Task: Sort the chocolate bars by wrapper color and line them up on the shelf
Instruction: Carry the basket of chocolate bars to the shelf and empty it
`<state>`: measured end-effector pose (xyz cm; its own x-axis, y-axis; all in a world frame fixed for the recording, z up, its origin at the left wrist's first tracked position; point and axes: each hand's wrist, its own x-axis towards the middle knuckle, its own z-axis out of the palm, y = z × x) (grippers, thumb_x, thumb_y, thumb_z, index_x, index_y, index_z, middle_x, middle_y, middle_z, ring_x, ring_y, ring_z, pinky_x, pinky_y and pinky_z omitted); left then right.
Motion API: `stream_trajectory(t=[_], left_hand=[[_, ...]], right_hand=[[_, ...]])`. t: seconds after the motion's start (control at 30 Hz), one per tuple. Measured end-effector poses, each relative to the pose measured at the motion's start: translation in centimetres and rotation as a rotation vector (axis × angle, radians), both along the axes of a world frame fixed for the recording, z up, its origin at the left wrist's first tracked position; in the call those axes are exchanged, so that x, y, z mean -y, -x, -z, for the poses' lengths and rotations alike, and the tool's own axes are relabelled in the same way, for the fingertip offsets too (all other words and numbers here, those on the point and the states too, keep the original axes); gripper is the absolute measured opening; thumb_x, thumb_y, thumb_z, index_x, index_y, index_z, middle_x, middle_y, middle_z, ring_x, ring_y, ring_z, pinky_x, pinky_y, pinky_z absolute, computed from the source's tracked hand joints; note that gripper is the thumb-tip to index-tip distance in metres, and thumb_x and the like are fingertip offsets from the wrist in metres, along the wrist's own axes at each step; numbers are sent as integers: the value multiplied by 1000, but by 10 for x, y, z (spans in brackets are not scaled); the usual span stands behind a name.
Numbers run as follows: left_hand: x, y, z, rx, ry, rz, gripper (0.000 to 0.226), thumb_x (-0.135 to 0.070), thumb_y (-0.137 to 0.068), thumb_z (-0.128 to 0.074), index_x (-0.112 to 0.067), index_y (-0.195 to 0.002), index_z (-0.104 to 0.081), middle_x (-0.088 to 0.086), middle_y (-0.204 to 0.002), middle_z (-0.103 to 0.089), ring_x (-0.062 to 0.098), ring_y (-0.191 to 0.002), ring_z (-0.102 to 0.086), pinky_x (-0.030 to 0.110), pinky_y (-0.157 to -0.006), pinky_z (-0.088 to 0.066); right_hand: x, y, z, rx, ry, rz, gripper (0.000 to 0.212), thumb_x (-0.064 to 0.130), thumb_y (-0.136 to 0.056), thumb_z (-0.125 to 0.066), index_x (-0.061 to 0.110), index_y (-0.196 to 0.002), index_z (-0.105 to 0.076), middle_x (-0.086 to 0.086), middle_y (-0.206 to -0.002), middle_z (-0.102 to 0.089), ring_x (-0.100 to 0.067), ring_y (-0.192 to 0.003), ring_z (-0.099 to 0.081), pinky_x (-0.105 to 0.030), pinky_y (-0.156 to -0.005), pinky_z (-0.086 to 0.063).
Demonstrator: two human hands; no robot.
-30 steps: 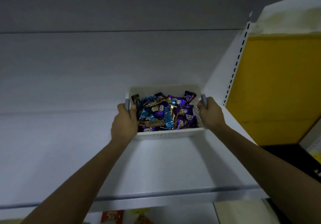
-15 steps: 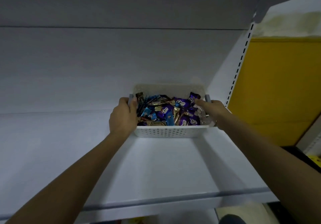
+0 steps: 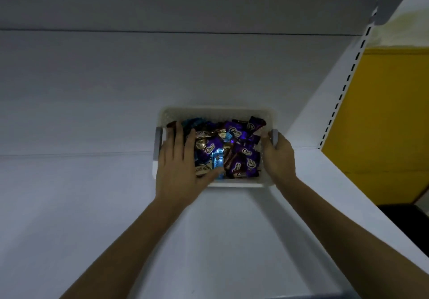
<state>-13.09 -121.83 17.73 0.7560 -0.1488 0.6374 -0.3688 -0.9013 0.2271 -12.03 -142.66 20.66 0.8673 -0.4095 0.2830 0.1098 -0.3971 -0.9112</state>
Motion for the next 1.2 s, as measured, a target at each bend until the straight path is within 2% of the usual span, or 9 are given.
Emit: stream_trajectory(t=[0.2,0.3,0.6,0.73,0.8,0.9,1.0,1.1,1.2], left_hand=[[-9,-4,17,29,49,-67,120,-94,-65,-33,-13,-151,-15,22,-158,-12,36,-146,-7,53,-114,-14],[-8,-5,24,2,74,-68,126,-98,-58,-33,-19,-153,-8,17,-160,-3,33,-147,2,58,-114,-4],[-9,-23,34,-142,16,-102,120,-98,-60,-24,-23,-152,-7,15,-161,-1,36,-147,5,69,-110,-16],[-10,-18,31,-59,-23,-150,120,-97,-61,-26,-19,-152,-21,16,-160,-11,37,-147,-7,63,-113,-7],[-10,-17,29,-20,23,-170,123,-98,-59,-26,-16,-151,-25,16,-159,-14,36,-146,-9,59,-113,-7],[-12,-15,28,-24,112,-172,129,-99,-55,-32,-13,-151,-20,17,-160,-9,39,-146,-4,58,-115,-8],[-14,-13,27,-60,154,-202,133,-100,-53,-30,-12,-153,-17,18,-160,-3,40,-146,-1,56,-114,-3],[-18,-13,29,-109,203,-230,136,-100,-49,-31,-15,-153,-12,17,-161,1,37,-147,3,55,-114,-2],[-19,-14,29,-142,234,-243,137,-98,-47,-34,-16,-154,-10,15,-161,2,35,-147,6,55,-115,-1]], right_hand=[[-23,-3,16,114,-63,4,25,34,-99,-43,13,-101,-57,-2,-90,-61,-18,-83,-55,-30,-74,-41],[-35,-7,20,138,-98,-10,30,39,-99,-42,12,-107,-54,-5,-103,-62,-21,-96,-58,-40,-84,-48],[-65,-16,42,137,-207,-88,34,45,-97,-44,18,-115,-54,1,-105,-63,-14,-100,-60,-47,-92,-49],[-46,-2,22,49,-70,-209,71,69,-77,-59,28,-132,-41,9,-122,-56,-12,-106,-58,-36,-86,-53],[-39,-6,-7,-79,-19,-183,83,60,-76,-67,24,-142,-31,6,-124,-47,-16,-103,-55,-32,-79,-50],[-38,-25,-55,-452,-40,-262,66,40,-85,-67,7,-135,-40,-11,-114,-57,-26,-93,-59,-33,-67,-51],[-43,-31,-70,-607,33,-293,21,13,-97,-50,-5,-104,-45,-22,-83,-54,-36,-74,-59,-47,-64,-54],[-47,-30,-57,-470,129,-245,12,5,-93,-42,-4,-87,-48,-22,-84,-54,-40,-80,-61,-58,-76,-53],[-49,-20,-40,-252,247,-143,18,10,-91,-42,-2,-92,-54,-19,-89,-61,-35,-82,-63,-43,-74,-54]])
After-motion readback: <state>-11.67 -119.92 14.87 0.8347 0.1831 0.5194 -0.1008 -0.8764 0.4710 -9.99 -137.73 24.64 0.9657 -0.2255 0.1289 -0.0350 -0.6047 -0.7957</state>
